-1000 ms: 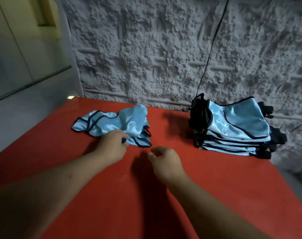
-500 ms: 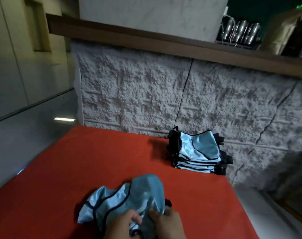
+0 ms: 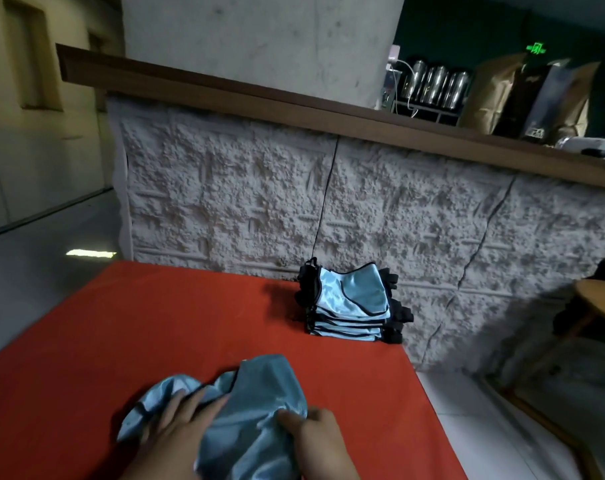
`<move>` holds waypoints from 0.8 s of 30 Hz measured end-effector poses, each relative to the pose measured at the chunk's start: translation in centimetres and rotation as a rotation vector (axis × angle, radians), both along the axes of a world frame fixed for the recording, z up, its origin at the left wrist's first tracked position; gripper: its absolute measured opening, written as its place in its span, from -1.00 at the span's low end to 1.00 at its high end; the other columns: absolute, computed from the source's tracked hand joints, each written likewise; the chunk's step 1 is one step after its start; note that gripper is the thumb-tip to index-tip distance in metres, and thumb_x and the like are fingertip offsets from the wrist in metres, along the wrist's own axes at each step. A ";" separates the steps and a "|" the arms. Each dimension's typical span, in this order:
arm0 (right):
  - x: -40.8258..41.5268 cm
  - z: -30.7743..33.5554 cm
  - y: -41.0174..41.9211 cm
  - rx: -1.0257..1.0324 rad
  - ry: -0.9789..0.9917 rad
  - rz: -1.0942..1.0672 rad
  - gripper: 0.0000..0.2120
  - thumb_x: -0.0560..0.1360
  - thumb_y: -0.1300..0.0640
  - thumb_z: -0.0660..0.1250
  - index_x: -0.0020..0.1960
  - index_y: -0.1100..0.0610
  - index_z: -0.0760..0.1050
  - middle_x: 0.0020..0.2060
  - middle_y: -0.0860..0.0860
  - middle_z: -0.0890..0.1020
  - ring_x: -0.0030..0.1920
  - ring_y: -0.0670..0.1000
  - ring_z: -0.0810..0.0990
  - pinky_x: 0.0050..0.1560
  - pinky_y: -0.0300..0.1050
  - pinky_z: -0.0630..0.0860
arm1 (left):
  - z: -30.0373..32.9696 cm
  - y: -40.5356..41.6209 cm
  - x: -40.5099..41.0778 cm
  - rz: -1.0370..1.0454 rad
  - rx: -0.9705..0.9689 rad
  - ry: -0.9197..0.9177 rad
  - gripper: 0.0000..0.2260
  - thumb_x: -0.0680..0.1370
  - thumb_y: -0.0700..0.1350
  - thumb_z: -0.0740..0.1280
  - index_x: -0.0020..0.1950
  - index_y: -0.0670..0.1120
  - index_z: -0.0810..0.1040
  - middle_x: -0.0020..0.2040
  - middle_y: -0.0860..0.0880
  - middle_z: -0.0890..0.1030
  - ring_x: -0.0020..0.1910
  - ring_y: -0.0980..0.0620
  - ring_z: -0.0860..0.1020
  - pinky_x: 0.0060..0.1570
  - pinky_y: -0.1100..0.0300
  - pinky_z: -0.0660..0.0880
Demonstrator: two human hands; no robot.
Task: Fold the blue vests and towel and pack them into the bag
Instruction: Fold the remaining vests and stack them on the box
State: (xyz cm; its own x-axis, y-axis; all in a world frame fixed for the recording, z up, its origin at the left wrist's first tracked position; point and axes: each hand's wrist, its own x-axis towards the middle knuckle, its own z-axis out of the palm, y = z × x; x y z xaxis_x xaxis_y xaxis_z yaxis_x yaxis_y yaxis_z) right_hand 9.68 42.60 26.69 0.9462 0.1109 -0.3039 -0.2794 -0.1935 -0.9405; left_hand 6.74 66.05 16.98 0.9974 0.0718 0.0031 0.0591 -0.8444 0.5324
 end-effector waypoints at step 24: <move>4.1 3.1 -5.1 0.223 0.118 -0.124 -0.63 0.67 0.04 0.24 0.17 0.37 0.55 -0.13 0.29 0.69 -0.24 0.22 0.69 -0.24 0.14 0.68 | 9.3 0.0 -0.2 0.285 -1.088 0.012 -0.86 0.61 -0.12 0.36 -0.08 -0.14 0.64 -0.18 -0.19 0.63 -0.20 -0.10 0.57 -0.17 0.05 0.47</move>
